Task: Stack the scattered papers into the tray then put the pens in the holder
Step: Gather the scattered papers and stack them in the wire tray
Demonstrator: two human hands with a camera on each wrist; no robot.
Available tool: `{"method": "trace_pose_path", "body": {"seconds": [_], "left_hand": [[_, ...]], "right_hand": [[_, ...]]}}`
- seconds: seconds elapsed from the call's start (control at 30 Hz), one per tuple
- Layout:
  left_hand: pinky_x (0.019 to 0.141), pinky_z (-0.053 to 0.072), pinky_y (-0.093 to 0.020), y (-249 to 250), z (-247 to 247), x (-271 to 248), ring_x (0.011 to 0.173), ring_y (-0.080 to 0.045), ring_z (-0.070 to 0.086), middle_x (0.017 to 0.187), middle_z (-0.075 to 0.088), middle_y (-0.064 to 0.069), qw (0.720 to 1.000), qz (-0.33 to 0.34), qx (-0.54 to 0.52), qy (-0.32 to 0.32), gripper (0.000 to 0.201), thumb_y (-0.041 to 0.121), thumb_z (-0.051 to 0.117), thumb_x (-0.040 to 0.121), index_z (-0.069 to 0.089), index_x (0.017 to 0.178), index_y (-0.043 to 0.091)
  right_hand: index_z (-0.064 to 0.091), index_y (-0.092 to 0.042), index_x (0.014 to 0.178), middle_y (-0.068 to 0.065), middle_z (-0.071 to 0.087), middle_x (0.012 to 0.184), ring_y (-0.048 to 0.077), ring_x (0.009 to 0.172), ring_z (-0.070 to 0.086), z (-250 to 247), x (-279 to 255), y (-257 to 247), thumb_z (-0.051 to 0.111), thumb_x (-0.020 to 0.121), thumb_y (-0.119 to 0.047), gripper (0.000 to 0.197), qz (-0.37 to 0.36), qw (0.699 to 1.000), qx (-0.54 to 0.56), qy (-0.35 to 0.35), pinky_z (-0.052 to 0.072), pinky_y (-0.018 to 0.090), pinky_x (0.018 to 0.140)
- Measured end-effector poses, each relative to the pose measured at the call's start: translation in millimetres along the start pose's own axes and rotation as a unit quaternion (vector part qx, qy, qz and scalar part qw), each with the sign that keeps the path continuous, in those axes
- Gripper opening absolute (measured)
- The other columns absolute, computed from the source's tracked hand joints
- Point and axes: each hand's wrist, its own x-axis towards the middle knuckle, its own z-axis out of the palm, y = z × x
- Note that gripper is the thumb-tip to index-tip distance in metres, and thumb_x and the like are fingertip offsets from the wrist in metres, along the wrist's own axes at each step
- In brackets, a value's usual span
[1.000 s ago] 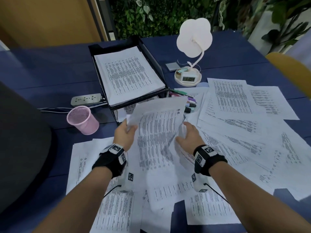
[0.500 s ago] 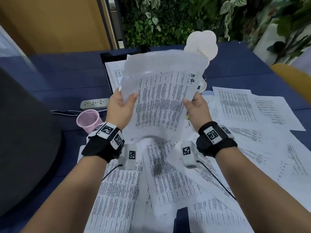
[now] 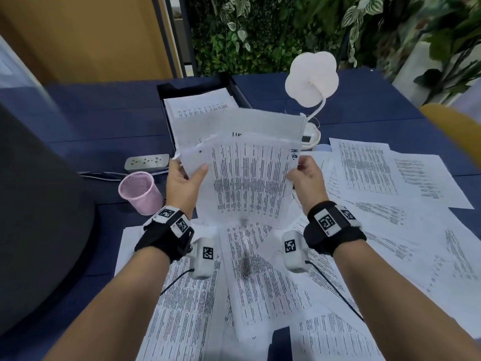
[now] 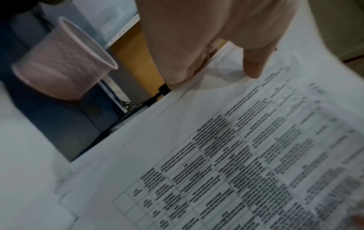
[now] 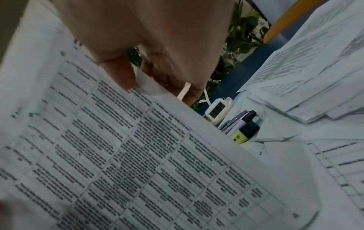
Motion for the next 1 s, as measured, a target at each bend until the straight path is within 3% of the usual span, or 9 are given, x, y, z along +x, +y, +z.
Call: {"method": "trace_pose_path", "body": {"seconds": [0.13,0.2,0.3,0.47,0.57,0.63,0.77,0.93,1.0], "left_hand": [[0.098,0.048,-0.035,-9.0,5.7,-1.2,0.103,-0.016,0.065,0.111,0.067,-0.005,0.998,-0.042,-0.02,-0.039,0.039,0.002,0.063,0.086,0.05,0.123,0.006],[0.093,0.049,-0.029,-8.1,11.7,-0.7,0.098,-0.01,0.066,0.106,0.068,-0.001,0.999,-0.03,-0.016,-0.041,0.031,0.002,0.061,0.087,0.055,0.117,0.009],[0.092,0.05,-0.028,1.6,18.6,1.0,0.099,-0.011,0.066,0.107,0.068,-0.001,0.998,-0.009,-0.006,-0.054,0.029,0.003,0.063,0.087,0.054,0.11,0.018],[0.098,0.048,-0.047,10.5,17.1,5.6,0.104,-0.025,0.066,0.111,0.068,-0.013,0.998,0.009,-0.007,-0.062,0.052,0.016,0.072,0.076,0.052,0.121,0.0],[0.099,0.048,-0.045,13.5,19.6,4.7,0.105,-0.021,0.066,0.11,0.068,-0.008,0.997,0.022,0.005,-0.075,0.045,0.01,0.07,0.081,0.05,0.12,0.004],[0.1,0.048,-0.04,14.3,20.3,5.4,0.101,-0.014,0.066,0.107,0.068,-0.002,0.998,0.033,0.001,-0.062,0.035,0.002,0.065,0.085,0.05,0.116,0.011],[0.098,0.048,-0.036,19.5,19.0,6.6,0.104,-0.014,0.065,0.108,0.067,0.001,0.996,0.075,-0.006,-0.053,0.035,0.005,0.067,0.085,0.052,0.11,0.024],[0.096,0.049,-0.037,18.7,18.5,12.2,0.109,-0.022,0.063,0.113,0.065,-0.008,0.994,0.082,-0.014,-0.077,0.04,0.003,0.069,0.082,0.052,0.116,0.016],[0.094,0.051,-0.038,13.9,16.6,15.0,0.103,-0.02,0.066,0.109,0.068,-0.009,0.996,0.054,-0.003,-0.075,0.037,0.003,0.071,0.081,0.057,0.115,0.006]], "right_hand": [[0.05,-0.008,0.123,0.004,0.065,0.112,0.014,0.102,0.063,10.0,-4.2,0.4,0.049,0.087,0.007,0.038,0.009,0.999,-0.005,-0.042,0.049,0.03,0.089],[0.048,-0.006,0.129,0.002,0.063,0.116,0.005,0.1,0.062,14.8,-6.8,-0.3,0.048,0.091,0.004,0.04,-0.011,1.0,0.0,-0.028,0.049,0.022,0.089],[0.046,-0.009,0.131,0.0,0.063,0.117,0.002,0.1,0.06,14.7,-6.8,-3.6,0.048,0.091,0.004,0.043,-0.028,0.999,0.016,0.011,0.048,0.021,0.09],[0.045,-0.011,0.119,-0.005,0.063,0.102,0.011,0.088,0.06,12.2,-6.2,-5.4,0.046,0.088,0.007,0.036,-0.024,1.0,-0.004,0.001,0.053,0.027,0.076],[0.038,-0.01,0.135,0.003,0.057,0.128,0.015,0.115,0.057,13.6,-7.3,-5.0,0.05,0.092,0.001,0.046,-0.018,1.0,0.001,-0.011,0.044,0.031,0.1],[0.038,-0.014,0.134,0.001,0.056,0.127,0.015,0.117,0.055,13.4,-8.1,-6.9,0.05,0.093,0.0,0.045,-0.017,1.0,0.011,-0.019,0.041,0.032,0.104],[0.038,-0.017,0.134,-0.004,0.057,0.123,0.011,0.114,0.055,11.6,-8.9,-7.7,0.05,0.093,0.0,0.046,-0.021,0.999,0.016,-0.032,0.041,0.029,0.102],[0.044,-0.015,0.128,-0.007,0.061,0.112,-0.001,0.097,0.06,8.1,-7.8,-2.2,0.05,0.093,0.0,0.038,-0.027,0.999,0.009,-0.016,0.048,0.017,0.088],[0.048,-0.016,0.118,-0.008,0.064,0.105,-0.002,0.093,0.061,7.2,-6.3,0.6,0.052,0.092,0.001,0.031,-0.025,1.0,0.003,-0.013,0.05,0.022,0.087]]}}
